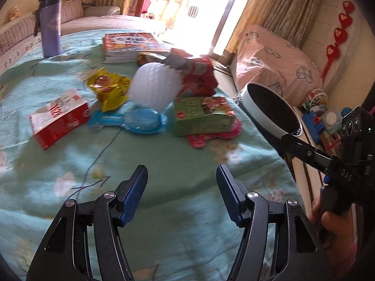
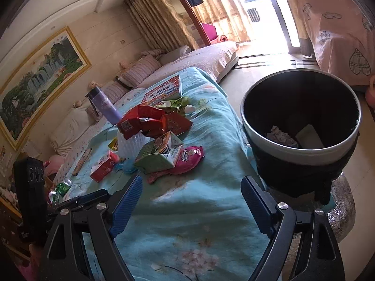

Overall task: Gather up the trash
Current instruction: 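Grasp the white milk carton with the left tool while the right tool grasps the green milk carton, then carry both cartons over the bin and open both tools to drop them, then move both open tools back toward the remaining trash on the table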

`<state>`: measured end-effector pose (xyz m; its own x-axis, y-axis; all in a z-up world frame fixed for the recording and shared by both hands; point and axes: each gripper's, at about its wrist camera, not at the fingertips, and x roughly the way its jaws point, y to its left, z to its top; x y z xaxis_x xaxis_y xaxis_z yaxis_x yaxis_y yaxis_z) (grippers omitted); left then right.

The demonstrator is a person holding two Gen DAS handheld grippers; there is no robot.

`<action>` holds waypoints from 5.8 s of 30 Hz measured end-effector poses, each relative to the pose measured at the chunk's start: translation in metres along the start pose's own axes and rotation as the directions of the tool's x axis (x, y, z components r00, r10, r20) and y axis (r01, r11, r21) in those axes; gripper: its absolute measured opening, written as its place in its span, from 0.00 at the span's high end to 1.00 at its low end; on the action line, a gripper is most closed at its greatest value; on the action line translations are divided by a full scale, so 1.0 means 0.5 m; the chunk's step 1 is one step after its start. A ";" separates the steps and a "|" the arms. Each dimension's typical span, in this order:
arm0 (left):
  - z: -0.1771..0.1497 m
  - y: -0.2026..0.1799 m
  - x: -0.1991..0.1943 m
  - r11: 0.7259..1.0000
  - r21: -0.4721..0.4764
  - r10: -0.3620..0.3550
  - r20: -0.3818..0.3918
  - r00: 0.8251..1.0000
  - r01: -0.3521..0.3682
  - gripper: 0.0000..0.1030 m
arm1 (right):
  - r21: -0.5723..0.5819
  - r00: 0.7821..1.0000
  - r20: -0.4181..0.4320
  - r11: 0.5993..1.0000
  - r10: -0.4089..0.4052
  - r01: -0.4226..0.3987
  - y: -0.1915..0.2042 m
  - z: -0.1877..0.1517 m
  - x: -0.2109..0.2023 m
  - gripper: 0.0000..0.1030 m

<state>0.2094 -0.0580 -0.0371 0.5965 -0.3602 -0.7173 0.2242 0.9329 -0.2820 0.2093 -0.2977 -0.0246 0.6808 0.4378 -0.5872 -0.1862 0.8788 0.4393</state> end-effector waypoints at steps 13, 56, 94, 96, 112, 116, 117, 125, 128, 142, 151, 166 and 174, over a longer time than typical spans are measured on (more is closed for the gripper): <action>0.001 0.109 -0.034 0.995 0.025 0.095 0.008 0.995 -0.095 0.35 | -0.131 0.997 -0.075 0.991 0.018 -0.027 0.062 0.000 0.065 0.15; 0.038 0.094 -0.045 0.986 0.158 0.054 0.014 0.998 -0.055 0.54 | -0.274 0.996 -0.082 0.960 0.034 -0.056 0.089 0.023 0.056 0.48; 0.052 -0.233 0.009 0.948 0.287 -0.146 -0.005 0.989 0.141 0.54 | 0.025 0.984 0.132 0.992 -0.123 0.120 -0.118 0.014 -0.135 0.49; 0.058 -0.246 0.018 0.946 0.291 -0.144 -0.009 0.990 0.140 0.54 | 0.030 0.981 0.136 0.990 -0.138 0.135 -0.129 0.022 -0.138 0.49; 0.129 -0.344 0.112 0.929 0.342 -0.133 -0.056 0.990 0.144 0.54 | 0.056 0.965 0.113 0.972 -0.235 0.230 -0.225 0.081 -0.125 0.49; 0.144 -0.367 0.139 0.921 0.369 -0.109 -0.069 0.992 0.127 0.54 | 0.049 0.963 0.101 0.968 -0.251 0.247 -0.237 0.095 -0.116 0.49; 0.149 -0.372 0.148 0.920 0.373 -0.104 -0.074 0.992 0.124 0.54 | 0.046 0.962 0.098 0.967 -0.254 0.250 -0.239 0.100 -0.113 0.49; 0.178 -0.394 0.215 0.919 0.374 -0.085 -0.128 0.988 0.128 0.54 | 0.022 0.960 0.065 0.962 -0.272 0.271 -0.265 0.143 -0.088 0.49; 0.187 -0.403 0.228 0.915 0.385 -0.073 -0.128 0.989 0.117 0.54 | 0.015 0.958 0.047 0.960 -0.281 0.281 -0.278 0.158 -0.078 0.49; 0.200 -0.403 0.228 0.920 0.372 -0.083 -0.118 0.990 0.122 0.27 | 0.104 0.970 0.042 0.966 -0.240 0.235 -0.332 0.178 -0.072 0.40; 0.147 -0.361 0.122 0.939 0.295 -0.163 -0.067 0.984 0.176 0.25 | 0.174 0.975 0.108 0.969 -0.195 0.175 -0.288 0.126 -0.123 0.14; 0.046 -0.159 0.022 0.986 0.134 -0.102 -0.021 0.995 0.104 0.24 | 0.192 0.993 0.048 0.976 -0.112 0.101 -0.154 0.015 -0.086 0.12; 0.007 -0.045 0.002 0.999 0.002 -0.042 -0.009 0.999 0.042 0.24 | 0.141 0.998 0.016 0.988 -0.068 0.065 -0.075 -0.025 -0.047 0.12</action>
<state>0.2078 -0.0792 -0.0290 0.5799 -0.3989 -0.7104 0.2508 0.9170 -0.3101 0.1915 -0.3387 -0.0359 0.7033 0.3738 -0.6047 -0.0399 0.8700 0.4914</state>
